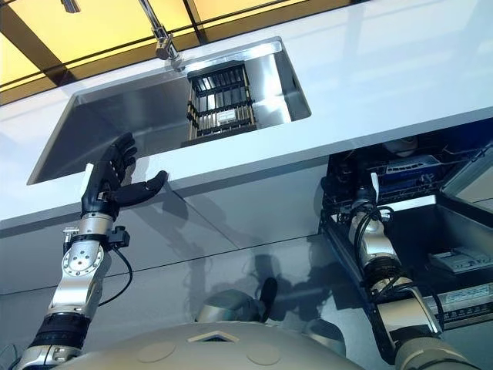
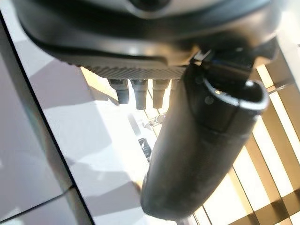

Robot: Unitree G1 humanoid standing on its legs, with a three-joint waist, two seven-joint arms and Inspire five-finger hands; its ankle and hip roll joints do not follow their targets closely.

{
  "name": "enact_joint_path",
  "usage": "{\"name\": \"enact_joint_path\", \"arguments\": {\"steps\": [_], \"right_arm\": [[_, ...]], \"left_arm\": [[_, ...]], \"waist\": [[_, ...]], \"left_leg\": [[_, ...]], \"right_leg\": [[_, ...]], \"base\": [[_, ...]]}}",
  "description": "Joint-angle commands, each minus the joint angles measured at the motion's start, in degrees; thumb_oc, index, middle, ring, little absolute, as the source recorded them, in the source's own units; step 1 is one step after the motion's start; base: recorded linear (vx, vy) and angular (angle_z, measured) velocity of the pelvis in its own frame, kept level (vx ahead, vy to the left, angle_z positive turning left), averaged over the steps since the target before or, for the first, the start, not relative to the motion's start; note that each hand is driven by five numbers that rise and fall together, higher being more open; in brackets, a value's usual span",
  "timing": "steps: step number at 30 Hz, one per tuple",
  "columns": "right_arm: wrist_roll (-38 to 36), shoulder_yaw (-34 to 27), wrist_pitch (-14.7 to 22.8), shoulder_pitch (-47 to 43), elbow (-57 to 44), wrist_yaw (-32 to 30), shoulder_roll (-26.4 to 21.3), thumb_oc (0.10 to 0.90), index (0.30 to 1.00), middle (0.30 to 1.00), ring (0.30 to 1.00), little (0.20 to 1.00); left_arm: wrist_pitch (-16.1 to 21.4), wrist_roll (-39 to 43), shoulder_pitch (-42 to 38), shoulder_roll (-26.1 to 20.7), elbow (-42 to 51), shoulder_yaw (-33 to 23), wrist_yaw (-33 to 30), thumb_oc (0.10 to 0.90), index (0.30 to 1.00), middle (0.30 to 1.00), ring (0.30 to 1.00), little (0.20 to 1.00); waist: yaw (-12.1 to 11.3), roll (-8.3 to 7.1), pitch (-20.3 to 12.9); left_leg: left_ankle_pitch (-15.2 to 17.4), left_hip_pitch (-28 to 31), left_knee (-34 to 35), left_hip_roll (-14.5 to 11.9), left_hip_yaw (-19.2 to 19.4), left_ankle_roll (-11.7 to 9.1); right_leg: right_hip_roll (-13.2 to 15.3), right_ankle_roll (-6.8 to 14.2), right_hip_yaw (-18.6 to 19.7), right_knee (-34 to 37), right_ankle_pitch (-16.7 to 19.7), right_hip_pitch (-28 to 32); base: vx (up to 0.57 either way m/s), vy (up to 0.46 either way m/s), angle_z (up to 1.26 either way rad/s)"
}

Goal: Pick up plates and place into dishwasher.

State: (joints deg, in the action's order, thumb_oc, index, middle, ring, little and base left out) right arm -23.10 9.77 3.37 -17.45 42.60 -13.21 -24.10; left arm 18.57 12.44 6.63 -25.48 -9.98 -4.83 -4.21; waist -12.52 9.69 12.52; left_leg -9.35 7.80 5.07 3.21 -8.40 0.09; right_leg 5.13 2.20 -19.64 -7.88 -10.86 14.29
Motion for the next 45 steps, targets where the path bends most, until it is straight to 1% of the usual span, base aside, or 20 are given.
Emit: {"name": "enact_joint_path", "arguments": {"steps": [1,9,13,14,16,18,21,23,24,25,26,27,29,32,35,36,37,38,41,45], "right_arm": [[2.11,4.77,8.01,-15.90,-9.53,4.88,5.40,0.800,0.900,0.900,0.900,0.900],[-2.72,2.72,8.77,-7.82,-14.43,5.83,6.79,0.800,0.900,0.900,0.900,0.900],[-7.70,1.32,12.93,-1.92,-16.65,7.59,9.24,0.800,0.900,0.900,0.900,0.900],[-9.74,0.79,15.07,0.02,-17.16,9.03,10.43,0.800,0.900,0.900,0.900,0.900],[-9.78,0.76,17.92,3.38,-17.06,10.23,12.63,0.800,0.900,0.900,0.900,0.900],[-6.61,1.22,20.11,6.83,-15.68,11.19,13.91,0.800,0.900,0.900,0.900,0.900],[-0.68,0.53,21.61,10.03,-13.14,12.07,13.49,0.800,0.900,0.900,0.900,0.900],[-0.94,0.23,22.35,11.40,-11.53,12.52,12.60,0.800,0.900,0.900,0.900,0.900],[-0.55,-0.71,22.88,11.91,-10.62,13.09,12.27,0.800,0.900,0.900,0.900,0.900],[0.19,-1.65,23.63,11.88,-9.34,13.82,11.28,0.800,0.900,0.900,0.900,0.900],[0.69,-1.98,23.52,11.78,-8.94,13.79,10.90,0.800,0.900,0.900,0.900,0.900],[2.23,-2.48,23.99,11.56,-8.33,13.36,10.03,0.800,0.900,0.900,0.900,0.900],[3.79,-2.96,24.24,11.16,-7.99,12.77,8.96,0.800,0.900,0.900,0.900,0.900],[5.99,-3.69,25.86,11.56,-8.31,11.84,8.23,0.800,0.900,0.900,0.900,0.900],[9.81,-4.58,27.28,13.41,-10.49,10.23,8.51,0.800,0.900,0.900,0.900,0.900],[11.00,-5.48,27.53,15.27,-12.19,9.70,9.09,0.800,0.900,0.900,0.900,0.900],[11.19,-5.50,27.52,15.38,-12.31,9.55,9.14,0.800,0.900,0.900,0.900,0.900],[12.99,-6.44,26.93,16.86,-13.83,8.64,9.54,0.800,0.900,0.900,0.900,0.900],[10.01,-9.89,25.52,21.95,-20.19,12.37,10.79,0.800,0.900,0.900,0.900,0.900],[4.52,-15.34,25.30,27.13,-25.90,18.94,10.42,0.800,0.900,0.900,0.900,0.900]], "left_arm": [[4.46,2.70,-1.22,-6.02,4.24,-2.88,0.41,0.800,0.900,0.900,0.900,0.900],[5.20,2.28,-0.74,-5.84,4.33,-4.28,1.82,0.800,0.900,0.900,0.900,0.900],[6.01,1.89,-0.26,-5.36,4.18,-4.56,2.63,0.800,0.900,0.900,0.900,0.900],[6.35,1.80,0.01,-5.12,4.19,-4.81,2.98,0.800,0.900,0.900,0.900,0.900],[7.21,1.34,0.77,-4.44,4.28,-4.95,3.18,0.800,0.900,0.900,0.900,0.900],[7.36,0.75,1.81,-3.65,5.14,-5.28,2.94,0.800,0.900,0.900,0.900,0.900],[7.03,0.57,3.20,-2.82,7.18,-6.55,3.56,0.800,0.900,0.900,0.900,0.900],[7.45,-0.03,3.52,-2.33,8.03,-6.69,3.23,0.800,0.900,0.900,0.900,0.900],[7.59,-0.02,3.61,-2.00,8.67,-6.57,2.63,0.800,0.900,0.900,0.900,0.900],[7.56,0.12,3.53,-1.39,9.37,-6.29,1.93,0.800,0.900,0.900,0.900,0.900],[7.63,0.07,3.50,-1.19,9.59,-6.15,1.66,0.800,0.900,0.900,0.900,0.900],[7.60,0.40,3.18,-0.63,10.20,-5.74,0.84,0.800,0.900,0.900,0.900,0.900],[7.64,0.40,2.84,0.02,10.93,-5.19,-0.21,0.800,0.900,0.900,0.900,0.900],[7.45,1.35,2.92,0.16,11.49,-5.34,-0.40,0.800,0.900,0.900,0.900,0.900],[7.38,2.38,3.31,0.17,11.37,-6.62,-0.22,0.800,0.900,0.900,0.900,0.900],[7.76,2.91,3.54,0.08,10.99,-7.67,-0.09,0.800,0.900,0.900,0.900,0.900],[7.82,2.98,3.58,0.05,10.97,-7.69,-0.09,0.800,0.900,0.900,0.900,0.900],[8.10,3.05,3.82,0.07,10.94,-8.54,0.19,0.800,0.900,0.900,0.900,0.900],[9.20,2.31,4.68,0.19,10.73,-10.91,0.60,0.800,0.900,0.900,0.900,0.900],[9.91,1.37,5.59,0.70,10.72,-13.80,1.12,0.800,0.900,0.900,0.900,0.900]], "waist": [[-2.89,-3.51,-2.93],[-1.65,-5.29,-2.03],[-0.52,-5.57,-2.28],[-0.12,-5.57,-2.40],[0.28,-5.37,-2.64],[0.51,-4.71,-2.77],[1.01,-3.48,-2.69],[1.56,-2.55,-2.11],[2.04,-1.91,-1.62],[2.64,-0.72,-1.06],[2.87,-0.24,-0.88],[3.39,0.86,-0.41],[3.83,2.17,-0.02],[4.43,2.89,0.22],[5.07,2.33,-0.04],[5.62,1.39,-0.32],[5.63,1.33,-0.36],[6.14,0.42,-0.63],[7.90,-2.24,-1.36],[10.13,-4.41,-2.79]], "left_leg": [[12.12,1.36,-6.18,5.89,1.73,4.42],[12.89,2.51,-6.47,5.21,2.45,4.75],[13.22,3.21,-5.99,4.95,3.43,4.92],[13.30,3.43,-5.78,4.99,3.82,4.91],[13.49,3.79,-5.48,4.99,4.77,5.00],[13.54,4.20,-5.04,4.90,5.89,5.12],[13.29,4.02,-4.94,4.81,6.76,5.08],[13.07,3.45,-4.91,4.93,6.94,5.00],[12.77,3.03,-4.81,5.11,6.97,4.95],[12.42,2.27,-4.74,5.36,7.10,5.01],[12.29,1.96,-4.75,5.47,7.15,5.05],[11.95,0.82,-4.98,5.68,7.33,5.08],[11.49,-0.88,-5.43,5.88,7.89,4.98],[11.09,-2.36,-5.88,5.83,8.58,4.79],[11.16,-3.09,-6.38,5.35,9.26,4.56],[11.40,-3.05,-6.45,4.93,9.54,4.43],[11.42,-3.05,-6.45,4.92,9.56,4.42],[11.74,-2.85,-6.45,4.60,9.68,4.38],[12.50,-1.77,-6.08,3.75,10.08,4.34],[13.28,-0.05,-5.19,2.68,10.98,4.34]], "right_leg": [[2.94,2.12,1.54,-5.31,6.43,-9.99],[1.81,2.67,2.51,-3.60,7.40,-8.80],[1.43,3.03,3.28,-2.38,7.81,-8.43],[1.47,3.32,3.38,-2.01,8.23,-8.47],[2.09,4.08,2.92,-1.79,9.23,-8.86],[3.02,4.86,1.99,-1.84,9.99,-9.43],[3.80,5.08,1.53,-0.86,9.73,-9.36],[4.23,5.22,1.77,-0.32,9.92,-9.74],[4.41,5.33,2.12,-0.10,10.28,-10.20],[4.66,5.41,2.83,-0.08,10.50,-11.05],[4.77,5.46,3.09,-0.14,10.59,-11.45],[4.88,5.47,3.94,-0.32,10.60,-12.43],[4.85,5.40,5.00,-0.45,10.64,-13.69],[4.42,5.26,6.27,-0.03,10.64,-14.26],[3.91,5.26,6.87,0.30,10.46,-14.26],[3.53,5.36,7.03,0.40,10.32,-14.14],[3.52,5.36,7.04,0.40,10.31,-14.14],[3.14,5.41,7.29,0.58,10.19,-13.99],[1.96,5.41,7.93,1.18,10.05,-13.58],[0.18,5.09,9.09,1.89,9.33,-12.97]], "base": [[0.03,-0.098,0.02],[0.02,-0.128,-0.05],[0.00,-0.130,-0.16],[0.01,-0.113,-0.12],[0.01,-0.115,-0.12],[0.04,-0.091,-0.23],[0.06,-0.064,-0.31],[0.02,-0.005,-0.09],[-0.03,0.059,-0.11],[-0.04,0.076,-0.21],[-0.10,0.116,-0.25],[-0.12,0.107,-0.18],[-0.14,0.096,-0.15],[-0.08,0.009,-0.12],[-0.07,-0.077,-0.13],[-0.06,-0.095,-0.16],[-0.07,-0.147,-0.13],[-0.05,-0.152,-0.09],[-0.08,-0.212,-0.11],[-0.08,-0.179,-0.20]]}}
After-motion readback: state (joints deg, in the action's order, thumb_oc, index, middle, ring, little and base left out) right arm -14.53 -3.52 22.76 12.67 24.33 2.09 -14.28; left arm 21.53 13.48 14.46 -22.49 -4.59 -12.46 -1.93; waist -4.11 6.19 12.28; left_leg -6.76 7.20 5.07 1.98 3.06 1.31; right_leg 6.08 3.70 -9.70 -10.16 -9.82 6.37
